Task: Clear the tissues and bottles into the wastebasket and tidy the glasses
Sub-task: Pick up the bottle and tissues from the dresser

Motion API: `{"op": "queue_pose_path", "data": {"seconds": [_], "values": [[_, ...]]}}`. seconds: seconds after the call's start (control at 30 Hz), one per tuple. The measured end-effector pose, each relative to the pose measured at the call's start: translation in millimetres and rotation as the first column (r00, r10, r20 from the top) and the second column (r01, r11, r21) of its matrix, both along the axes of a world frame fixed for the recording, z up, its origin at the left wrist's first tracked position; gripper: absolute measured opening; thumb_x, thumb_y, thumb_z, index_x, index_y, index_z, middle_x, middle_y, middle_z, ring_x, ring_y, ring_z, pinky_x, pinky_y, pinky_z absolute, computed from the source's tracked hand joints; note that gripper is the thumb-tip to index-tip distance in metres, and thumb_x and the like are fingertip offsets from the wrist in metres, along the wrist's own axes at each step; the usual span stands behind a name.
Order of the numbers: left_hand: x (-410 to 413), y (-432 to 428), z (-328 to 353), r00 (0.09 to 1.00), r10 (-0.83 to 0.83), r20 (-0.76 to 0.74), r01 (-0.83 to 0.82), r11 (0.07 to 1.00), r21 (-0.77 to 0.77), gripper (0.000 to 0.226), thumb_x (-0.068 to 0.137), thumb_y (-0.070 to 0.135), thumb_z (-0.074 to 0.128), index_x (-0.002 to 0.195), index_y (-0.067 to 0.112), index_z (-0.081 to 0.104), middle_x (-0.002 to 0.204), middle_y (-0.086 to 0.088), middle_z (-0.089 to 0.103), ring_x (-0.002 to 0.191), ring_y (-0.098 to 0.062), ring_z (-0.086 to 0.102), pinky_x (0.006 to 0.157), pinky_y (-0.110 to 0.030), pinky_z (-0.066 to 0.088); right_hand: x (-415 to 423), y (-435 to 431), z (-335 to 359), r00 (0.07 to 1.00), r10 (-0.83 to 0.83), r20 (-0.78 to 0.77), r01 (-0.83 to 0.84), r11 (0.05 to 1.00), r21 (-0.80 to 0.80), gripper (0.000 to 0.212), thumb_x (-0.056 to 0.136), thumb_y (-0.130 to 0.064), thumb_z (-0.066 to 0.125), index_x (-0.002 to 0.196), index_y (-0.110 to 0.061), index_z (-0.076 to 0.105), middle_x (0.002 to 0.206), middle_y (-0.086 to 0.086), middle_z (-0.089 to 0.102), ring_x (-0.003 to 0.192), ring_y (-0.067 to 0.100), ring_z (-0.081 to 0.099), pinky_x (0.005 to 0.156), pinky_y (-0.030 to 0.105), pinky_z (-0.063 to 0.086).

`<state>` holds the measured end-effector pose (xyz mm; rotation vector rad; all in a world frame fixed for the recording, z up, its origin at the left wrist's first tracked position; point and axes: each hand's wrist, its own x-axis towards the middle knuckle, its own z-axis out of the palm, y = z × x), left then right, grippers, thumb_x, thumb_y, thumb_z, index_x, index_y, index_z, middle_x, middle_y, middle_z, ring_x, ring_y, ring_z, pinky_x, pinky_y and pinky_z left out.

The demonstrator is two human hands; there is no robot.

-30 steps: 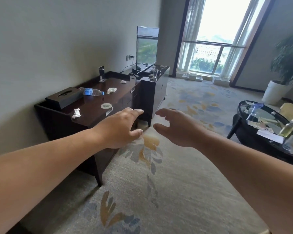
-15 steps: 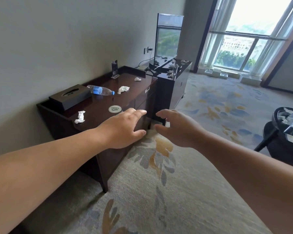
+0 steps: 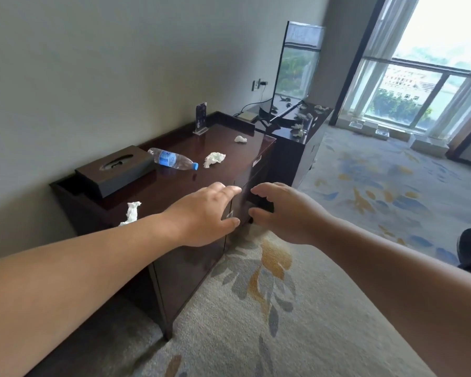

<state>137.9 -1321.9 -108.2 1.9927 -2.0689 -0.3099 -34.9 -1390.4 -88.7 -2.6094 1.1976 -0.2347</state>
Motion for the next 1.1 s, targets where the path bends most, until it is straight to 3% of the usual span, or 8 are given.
{"op": "queue_pose_path", "data": {"seconds": [0.13,0.27,0.4,0.57,0.83,1.1], "values": [[21.7,-36.2,-12.9,0.995,0.092,-0.026,-0.092,0.996,0.024,0.065,0.093,0.048,0.047,0.150,0.029,0.022,0.149,0.005,0.031,0.136,-0.014,0.034,0.106,-0.034,0.035,28.7,-52.2,-13.2,0.997,0.081,-0.006,-0.081,0.997,0.020,0.047,0.091,-0.046,0.052,0.134,-0.028,0.050,0.129,-0.007,0.056,0.103,0.011,0.055,0.083,0.026,0.047],[41.6,-77.4,-20.9,0.975,0.220,-0.042,-0.219,0.975,0.032,0.065,0.092,0.048,0.046,0.150,0.031,0.021,0.151,0.006,0.029,0.137,-0.013,0.032,0.105,-0.034,0.035,57.1,-108.2,-20.8,0.985,0.170,0.009,-0.170,0.984,0.045,0.051,0.091,-0.046,0.053,0.139,-0.029,0.048,0.131,-0.008,0.055,0.108,0.010,0.058,0.092,0.030,0.051],[59.7,-110.9,-19.2,0.932,0.356,-0.076,-0.352,0.934,0.058,0.066,0.092,0.046,0.048,0.150,0.030,0.021,0.154,0.006,0.026,0.140,-0.012,0.030,0.107,-0.034,0.033,79.2,-161.5,-19.3,0.961,0.275,-0.013,-0.274,0.960,0.064,0.052,0.092,-0.047,0.053,0.141,-0.031,0.046,0.140,-0.009,0.051,0.121,0.011,0.053,0.099,0.027,0.044],[84.3,-134.7,-27.0,0.864,0.500,-0.067,-0.496,0.866,0.069,0.067,0.091,0.045,0.050,0.150,0.029,0.021,0.150,0.004,0.032,0.137,-0.013,0.034,0.109,-0.040,0.035,112.8,-214.9,-24.9,0.923,0.384,-0.014,-0.382,0.921,0.075,0.052,0.092,-0.047,0.053,0.140,-0.030,0.046,0.137,-0.006,0.054,0.122,0.015,0.054,0.099,0.032,0.044],[139.0,-141.8,-43.6,0.791,0.612,-0.001,-0.609,0.787,0.104,0.065,0.093,0.047,0.050,0.149,0.028,0.022,0.148,0.003,0.034,0.136,-0.015,0.036,0.108,-0.039,0.036,198.1,-247.5,-50.1,0.851,0.524,0.024,-0.521,0.838,0.163,0.054,0.090,-0.050,0.055,0.140,-0.031,0.047,0.137,-0.006,0.054,0.122,0.016,0.053,0.098,0.032,0.043],[219.7,-133.8,-50.3,0.705,0.709,-0.013,-0.705,0.703,0.096,0.066,0.093,0.046,0.051,0.149,0.027,0.022,0.150,0.002,0.032,0.138,-0.014,0.033,0.109,-0.036,0.034,288.4,-248.9,-64.7,0.783,0.620,-0.040,-0.606,0.776,0.178,0.053,0.090,-0.053,0.052,0.139,-0.033,0.046,0.139,-0.011,0.052,0.124,0.014,0.051,0.102,0.035,0.043]]}}
